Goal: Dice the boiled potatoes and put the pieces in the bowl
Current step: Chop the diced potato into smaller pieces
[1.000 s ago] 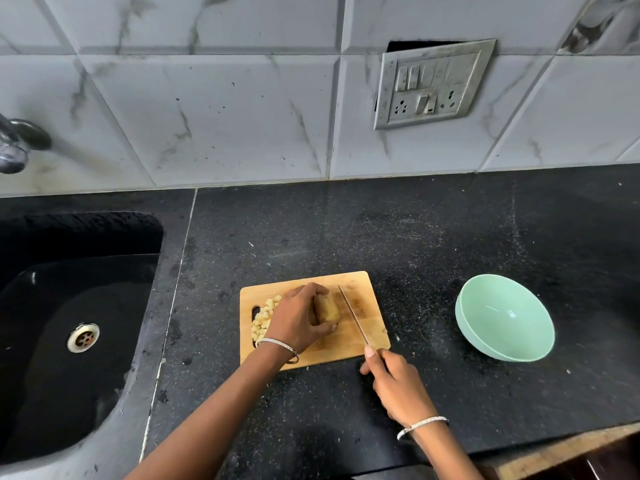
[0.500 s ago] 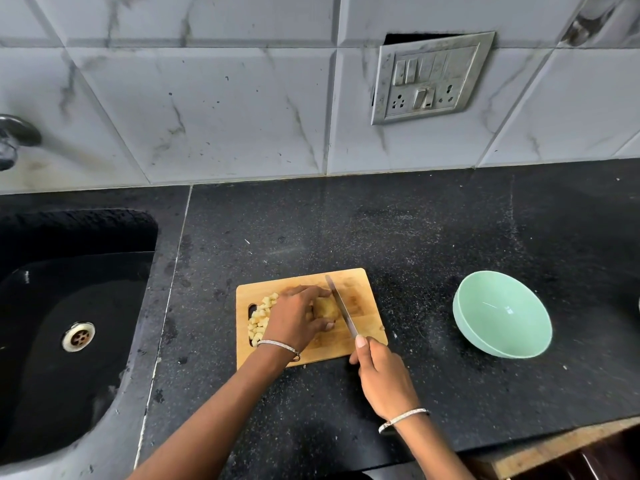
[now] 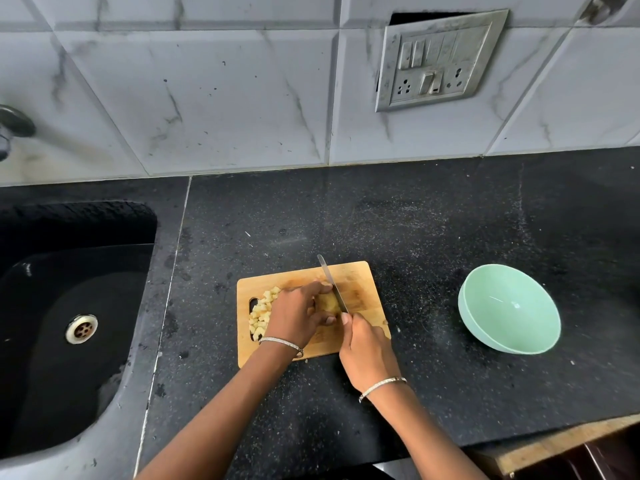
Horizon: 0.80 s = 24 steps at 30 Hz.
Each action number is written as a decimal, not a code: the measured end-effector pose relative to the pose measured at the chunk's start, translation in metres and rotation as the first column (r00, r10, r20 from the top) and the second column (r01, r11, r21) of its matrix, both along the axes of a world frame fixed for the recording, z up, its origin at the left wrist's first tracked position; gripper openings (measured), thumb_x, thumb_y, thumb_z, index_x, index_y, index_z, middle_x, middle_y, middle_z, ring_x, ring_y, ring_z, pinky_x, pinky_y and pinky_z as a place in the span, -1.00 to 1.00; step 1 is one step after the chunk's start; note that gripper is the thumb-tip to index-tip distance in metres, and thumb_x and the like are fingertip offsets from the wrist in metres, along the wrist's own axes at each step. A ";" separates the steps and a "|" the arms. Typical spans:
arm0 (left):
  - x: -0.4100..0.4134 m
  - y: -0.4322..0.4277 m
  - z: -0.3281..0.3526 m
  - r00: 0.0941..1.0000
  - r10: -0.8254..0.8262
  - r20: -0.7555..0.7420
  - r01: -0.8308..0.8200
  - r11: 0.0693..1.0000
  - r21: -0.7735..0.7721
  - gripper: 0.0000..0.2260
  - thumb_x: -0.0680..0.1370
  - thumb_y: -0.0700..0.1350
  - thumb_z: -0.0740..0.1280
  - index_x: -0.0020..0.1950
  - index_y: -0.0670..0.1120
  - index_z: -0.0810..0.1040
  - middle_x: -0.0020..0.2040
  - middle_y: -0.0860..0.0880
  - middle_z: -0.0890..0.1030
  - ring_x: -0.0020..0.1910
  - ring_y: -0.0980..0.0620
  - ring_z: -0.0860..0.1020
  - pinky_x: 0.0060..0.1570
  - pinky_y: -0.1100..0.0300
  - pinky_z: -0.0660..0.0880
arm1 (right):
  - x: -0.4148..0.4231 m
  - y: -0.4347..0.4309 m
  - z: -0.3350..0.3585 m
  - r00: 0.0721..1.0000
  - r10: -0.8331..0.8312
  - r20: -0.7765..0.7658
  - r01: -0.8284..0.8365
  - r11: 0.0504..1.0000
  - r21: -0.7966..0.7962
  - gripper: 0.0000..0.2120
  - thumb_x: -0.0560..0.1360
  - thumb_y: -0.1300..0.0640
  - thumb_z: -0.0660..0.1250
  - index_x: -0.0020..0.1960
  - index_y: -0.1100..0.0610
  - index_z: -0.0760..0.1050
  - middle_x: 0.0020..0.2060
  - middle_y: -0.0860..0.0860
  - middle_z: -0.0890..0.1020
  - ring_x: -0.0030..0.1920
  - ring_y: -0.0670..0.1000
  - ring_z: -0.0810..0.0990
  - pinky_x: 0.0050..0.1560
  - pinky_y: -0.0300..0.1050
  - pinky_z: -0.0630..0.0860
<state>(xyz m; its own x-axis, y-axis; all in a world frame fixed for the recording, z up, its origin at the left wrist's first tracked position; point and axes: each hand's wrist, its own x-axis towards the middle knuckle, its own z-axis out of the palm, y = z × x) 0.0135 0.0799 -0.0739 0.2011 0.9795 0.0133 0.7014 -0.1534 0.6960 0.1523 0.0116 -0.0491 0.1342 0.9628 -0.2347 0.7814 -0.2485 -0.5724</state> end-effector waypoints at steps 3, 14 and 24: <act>0.002 -0.001 -0.001 1.000 0.018 0.001 -0.018 1.000 -0.005 -0.53 0.29 -0.09 0.59 0.18 0.04 0.61 0.01 -0.05 0.69 -0.05 -0.05 0.64 -0.05 0.04 0.60 | 0.000 0.000 0.003 1.000 0.011 0.013 -0.010 1.000 -0.026 -0.65 0.67 -0.09 -0.04 0.03 0.07 0.43 -0.11 0.14 0.61 -0.05 0.25 0.58 -0.21 0.01 0.39; -0.001 -0.002 0.000 0.997 0.029 0.075 -0.027 0.999 -0.034 -0.53 0.30 -0.11 0.60 0.19 0.03 0.62 0.08 -0.02 0.67 -0.01 0.01 0.63 0.04 0.08 0.59 | -0.003 -0.021 0.004 0.988 0.008 0.152 0.003 0.998 -0.068 -0.63 0.67 -0.10 -0.07 0.10 0.08 0.43 -0.04 0.11 0.63 0.00 0.22 0.62 -0.27 -0.03 0.35; 0.004 -0.002 -0.001 0.998 0.059 0.015 -0.058 0.998 -0.033 -0.53 0.29 -0.12 0.60 0.17 0.04 0.61 -0.04 0.03 0.68 -0.08 0.04 0.63 -0.02 0.08 0.60 | -0.005 -0.017 0.004 0.969 0.022 0.245 0.001 0.996 -0.094 -0.59 0.68 -0.11 -0.08 0.15 0.11 0.43 0.03 0.11 0.63 0.07 0.19 0.62 -0.25 -0.06 0.35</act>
<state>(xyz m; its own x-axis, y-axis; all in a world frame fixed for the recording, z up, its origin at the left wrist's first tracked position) 0.0171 0.0777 -0.0748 0.1435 0.9895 -0.0165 0.6975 -0.0893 0.7110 0.1471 -0.0051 -0.0452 0.1887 0.9401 -0.2838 0.8982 -0.2821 -0.3372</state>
